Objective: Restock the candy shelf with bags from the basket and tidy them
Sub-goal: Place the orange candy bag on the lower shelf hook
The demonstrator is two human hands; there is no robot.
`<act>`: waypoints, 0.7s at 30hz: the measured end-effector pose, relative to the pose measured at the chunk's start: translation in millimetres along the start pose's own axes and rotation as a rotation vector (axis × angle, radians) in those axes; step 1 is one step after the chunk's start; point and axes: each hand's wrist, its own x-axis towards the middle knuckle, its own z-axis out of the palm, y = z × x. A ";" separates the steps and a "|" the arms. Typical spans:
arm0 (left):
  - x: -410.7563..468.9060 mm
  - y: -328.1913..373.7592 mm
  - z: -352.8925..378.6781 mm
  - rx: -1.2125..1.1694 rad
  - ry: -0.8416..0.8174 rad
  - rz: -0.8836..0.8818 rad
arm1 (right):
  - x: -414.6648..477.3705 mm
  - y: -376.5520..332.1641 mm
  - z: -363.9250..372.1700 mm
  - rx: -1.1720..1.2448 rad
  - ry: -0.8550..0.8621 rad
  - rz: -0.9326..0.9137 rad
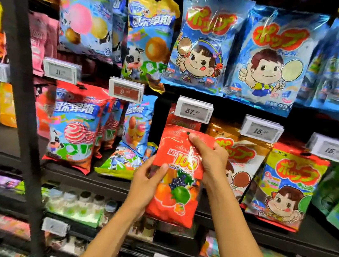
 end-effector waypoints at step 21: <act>66.1 0.0 0.5 -0.082 -0.087 0.041 | 65.7 -4.4 23.4 -0.030 0.105 -0.119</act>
